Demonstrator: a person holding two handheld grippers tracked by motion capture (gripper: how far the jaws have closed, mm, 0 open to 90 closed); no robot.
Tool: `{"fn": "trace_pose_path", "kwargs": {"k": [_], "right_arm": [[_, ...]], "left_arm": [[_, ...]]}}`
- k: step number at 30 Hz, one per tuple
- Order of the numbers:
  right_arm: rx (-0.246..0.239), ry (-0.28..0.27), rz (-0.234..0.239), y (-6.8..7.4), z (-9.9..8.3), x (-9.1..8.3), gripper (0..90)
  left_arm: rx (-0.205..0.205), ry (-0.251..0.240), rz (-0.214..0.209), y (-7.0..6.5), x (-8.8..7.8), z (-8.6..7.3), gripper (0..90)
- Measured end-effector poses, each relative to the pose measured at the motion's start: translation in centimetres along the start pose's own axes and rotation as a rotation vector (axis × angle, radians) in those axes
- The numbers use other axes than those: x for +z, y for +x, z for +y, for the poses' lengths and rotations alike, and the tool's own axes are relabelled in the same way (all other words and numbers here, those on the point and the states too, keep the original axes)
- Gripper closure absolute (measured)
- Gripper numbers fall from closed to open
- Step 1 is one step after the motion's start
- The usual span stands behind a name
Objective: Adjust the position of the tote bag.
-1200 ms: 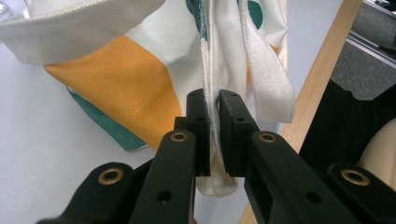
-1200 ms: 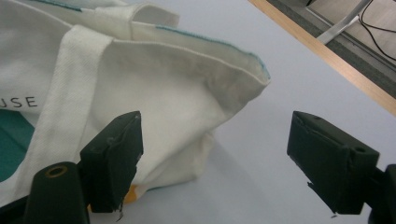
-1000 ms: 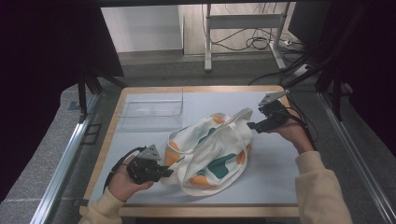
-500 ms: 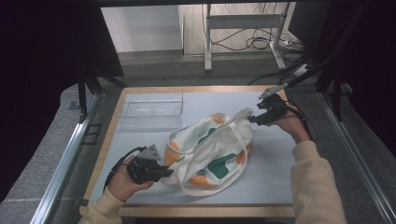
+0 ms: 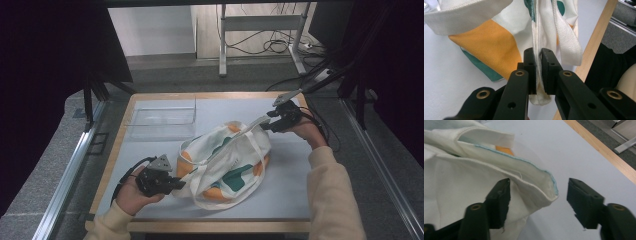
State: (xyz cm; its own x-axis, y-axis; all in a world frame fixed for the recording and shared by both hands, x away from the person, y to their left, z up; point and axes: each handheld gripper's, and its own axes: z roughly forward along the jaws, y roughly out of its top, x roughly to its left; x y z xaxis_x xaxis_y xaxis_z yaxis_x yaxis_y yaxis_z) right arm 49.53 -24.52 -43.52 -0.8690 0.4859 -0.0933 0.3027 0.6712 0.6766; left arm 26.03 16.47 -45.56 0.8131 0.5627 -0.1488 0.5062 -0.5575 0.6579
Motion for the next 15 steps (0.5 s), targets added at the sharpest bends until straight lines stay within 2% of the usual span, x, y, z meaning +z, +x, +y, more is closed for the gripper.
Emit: {"fn": "trace_pose_path", "kwargs": {"k": [2, 4, 5, 7, 9, 15], "right_arm": [[-0.011, 0.006, 0.025, 0.18, 0.02, 0.43, 54.4], [-0.019, 0.006, 0.025, 0.27, 0.05, 0.57, 56.1], [-0.024, 0.005, 0.013, 0.34, 0.12, 0.64, 66.9], [-0.021, -0.002, 0.018, 0.25, 0.16, 0.49, 73.2], [-0.033, -0.003, 0.017, 0.28, 0.21, 0.28, 76.5], [-0.048, 0.004, 0.009, 0.53, 0.26, -0.01, 78.6]], "left_arm": [[0.000, -0.003, -0.001, 0.03, 0.01, -0.03, 84.3], [0.000, -0.001, 0.000, 0.02, 0.02, -0.02, 84.3], [0.001, 0.000, 0.001, -0.03, 0.01, -0.01, 84.3], [0.000, -0.003, 0.001, -0.05, -0.02, -0.01, 84.3], [0.000, -0.005, 0.001, -0.01, -0.04, -0.03, 84.3], [0.001, -0.005, 0.001, -0.02, -0.06, -0.02, 84.3]]}}
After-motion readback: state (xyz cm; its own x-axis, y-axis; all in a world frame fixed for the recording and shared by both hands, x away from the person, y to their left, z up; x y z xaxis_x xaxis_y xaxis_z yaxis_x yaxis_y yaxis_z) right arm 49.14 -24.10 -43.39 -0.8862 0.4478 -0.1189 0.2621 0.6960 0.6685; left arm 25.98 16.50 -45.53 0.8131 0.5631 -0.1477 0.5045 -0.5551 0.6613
